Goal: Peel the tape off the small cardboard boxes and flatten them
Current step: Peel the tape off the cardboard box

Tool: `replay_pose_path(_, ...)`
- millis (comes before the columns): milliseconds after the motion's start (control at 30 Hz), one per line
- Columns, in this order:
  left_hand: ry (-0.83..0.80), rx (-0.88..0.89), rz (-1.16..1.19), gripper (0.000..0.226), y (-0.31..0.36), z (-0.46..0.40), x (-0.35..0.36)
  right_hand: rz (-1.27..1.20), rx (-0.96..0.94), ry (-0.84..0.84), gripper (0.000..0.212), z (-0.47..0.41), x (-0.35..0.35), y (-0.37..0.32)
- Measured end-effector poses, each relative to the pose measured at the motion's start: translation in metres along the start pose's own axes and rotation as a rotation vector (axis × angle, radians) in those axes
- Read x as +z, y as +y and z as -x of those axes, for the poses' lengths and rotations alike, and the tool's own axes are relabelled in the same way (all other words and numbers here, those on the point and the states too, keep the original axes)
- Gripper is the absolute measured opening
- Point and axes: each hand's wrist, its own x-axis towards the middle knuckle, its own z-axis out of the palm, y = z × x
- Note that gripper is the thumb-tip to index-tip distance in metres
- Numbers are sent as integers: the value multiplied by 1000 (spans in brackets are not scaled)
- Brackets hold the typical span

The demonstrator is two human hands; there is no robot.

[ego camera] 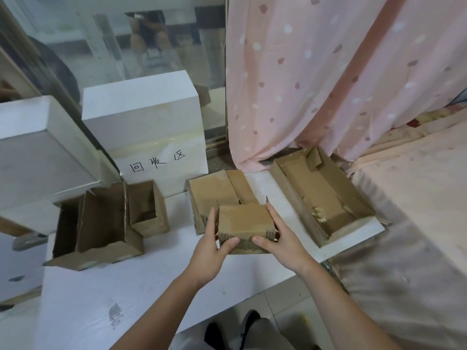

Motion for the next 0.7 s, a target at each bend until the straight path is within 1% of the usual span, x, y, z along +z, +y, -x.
replay_pose_path(100,32,4,33,97,5,3,3,-22,7,32,96,-3,2,5)
replay_pose_path(200,34,29,12,105,10,5,6,-24,31,46,91,-10,0,6)
replay_pose_path(300,19,26,-127,125,17,1,11,-38,63,90,79,-19,-10,2)
replay_pose_path(367,35,34,-256,131,21,-2,17,-4,59,100,73,-26,-22,-1)
replay_pose_path(467,70,55,-321,125,26,-11,25,68,47,52,79,-34,-39,-8)
replay_pose_path(500,83,41,-318,122,29,-13,27,87,42,24,82,-35,-44,-10)
replay_pose_path(567,117,3,-296,117,34,-17,28,116,22,-34,80,-36,-53,-14)
replay_pose_path(633,138,-31,-270,116,38,-20,26,142,-11,-101,78,-36,-60,-18)
replay_pose_path(700,143,-46,-272,118,41,-20,22,175,-38,-158,85,-34,-64,-21)
